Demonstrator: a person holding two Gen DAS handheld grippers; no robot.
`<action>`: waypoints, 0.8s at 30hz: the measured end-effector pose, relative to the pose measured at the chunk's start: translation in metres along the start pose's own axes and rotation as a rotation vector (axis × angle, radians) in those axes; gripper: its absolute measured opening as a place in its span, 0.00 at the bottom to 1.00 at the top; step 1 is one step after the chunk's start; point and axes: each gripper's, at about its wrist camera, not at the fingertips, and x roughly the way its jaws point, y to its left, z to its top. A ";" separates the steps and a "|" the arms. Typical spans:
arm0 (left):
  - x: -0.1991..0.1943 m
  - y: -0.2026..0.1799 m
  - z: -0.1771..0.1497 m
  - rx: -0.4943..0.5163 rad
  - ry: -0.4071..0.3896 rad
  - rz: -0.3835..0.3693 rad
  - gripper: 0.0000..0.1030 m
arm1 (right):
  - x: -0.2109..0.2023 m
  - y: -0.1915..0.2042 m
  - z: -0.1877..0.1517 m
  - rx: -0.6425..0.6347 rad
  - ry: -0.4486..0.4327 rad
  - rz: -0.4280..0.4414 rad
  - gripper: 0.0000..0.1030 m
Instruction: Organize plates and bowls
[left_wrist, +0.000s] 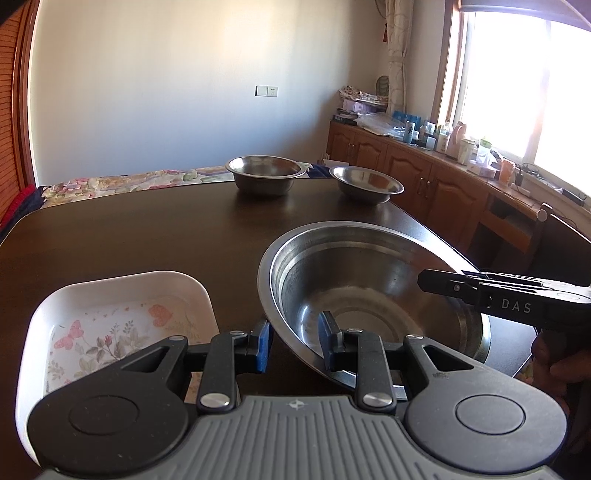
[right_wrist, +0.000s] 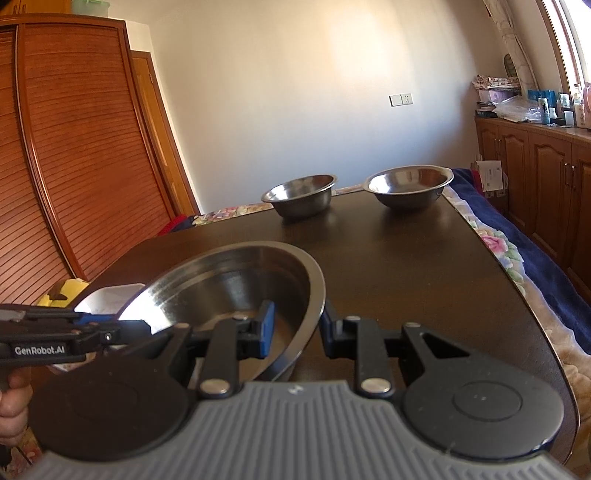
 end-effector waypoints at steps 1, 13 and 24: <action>0.000 0.000 0.000 -0.001 0.000 0.000 0.29 | 0.000 0.000 0.001 -0.001 0.000 -0.001 0.27; 0.001 -0.001 -0.002 0.001 -0.001 0.007 0.29 | 0.000 0.001 0.000 -0.008 -0.002 -0.003 0.28; -0.005 0.007 0.002 -0.022 -0.023 0.028 0.42 | -0.002 -0.003 0.002 -0.004 -0.007 -0.027 0.34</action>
